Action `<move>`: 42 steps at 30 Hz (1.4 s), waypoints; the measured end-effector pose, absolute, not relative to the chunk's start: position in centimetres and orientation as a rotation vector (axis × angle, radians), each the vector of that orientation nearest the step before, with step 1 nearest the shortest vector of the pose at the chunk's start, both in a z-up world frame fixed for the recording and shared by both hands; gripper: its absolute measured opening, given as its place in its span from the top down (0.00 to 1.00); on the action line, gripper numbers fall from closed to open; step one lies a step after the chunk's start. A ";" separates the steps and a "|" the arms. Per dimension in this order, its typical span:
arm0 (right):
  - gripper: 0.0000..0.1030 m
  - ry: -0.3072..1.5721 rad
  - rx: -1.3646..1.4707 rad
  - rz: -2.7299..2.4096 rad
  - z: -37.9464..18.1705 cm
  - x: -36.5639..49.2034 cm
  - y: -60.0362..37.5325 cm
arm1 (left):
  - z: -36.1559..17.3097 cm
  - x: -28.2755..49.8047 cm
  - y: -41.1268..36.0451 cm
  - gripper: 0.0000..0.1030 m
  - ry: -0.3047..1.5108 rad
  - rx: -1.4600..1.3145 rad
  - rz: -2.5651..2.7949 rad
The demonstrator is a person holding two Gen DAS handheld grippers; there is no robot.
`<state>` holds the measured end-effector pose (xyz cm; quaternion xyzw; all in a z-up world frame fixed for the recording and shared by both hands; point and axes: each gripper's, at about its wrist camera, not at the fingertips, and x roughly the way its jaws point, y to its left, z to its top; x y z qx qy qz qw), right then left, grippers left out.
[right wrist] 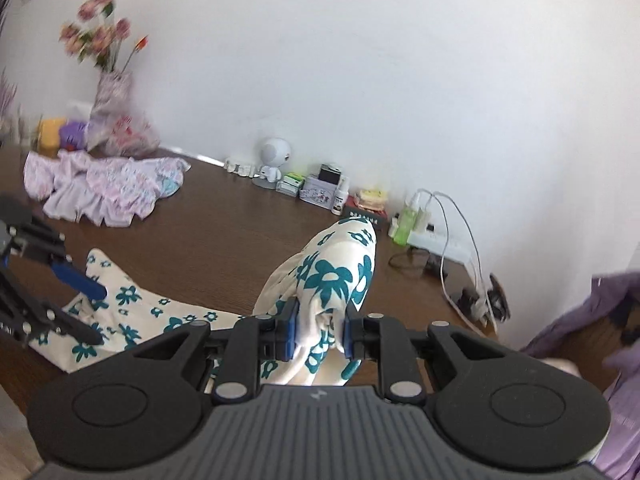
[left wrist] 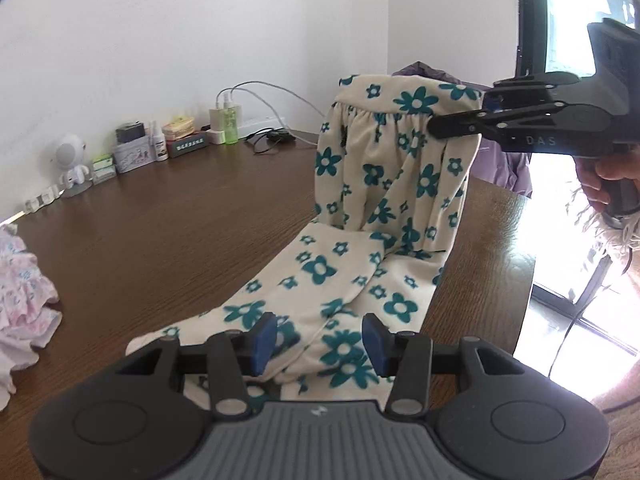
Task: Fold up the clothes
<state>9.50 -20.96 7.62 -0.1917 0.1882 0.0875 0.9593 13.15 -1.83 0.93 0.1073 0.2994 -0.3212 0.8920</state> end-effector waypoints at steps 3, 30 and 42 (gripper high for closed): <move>0.81 0.360 -0.544 0.237 6.6 8.9 -17.3 | 0.1 13.3 -0.9 0.56 0.659 0.197 -0.646; 0.81 0.482 -0.187 0.030 5.0 12.7 -27.6 | -1.2 12.4 0.5 0.56 0.681 0.151 -0.626; 0.81 0.428 -0.149 0.084 4.0 12.1 -27.1 | 4.8 17.8 -10.1 0.49 0.549 0.325 -0.836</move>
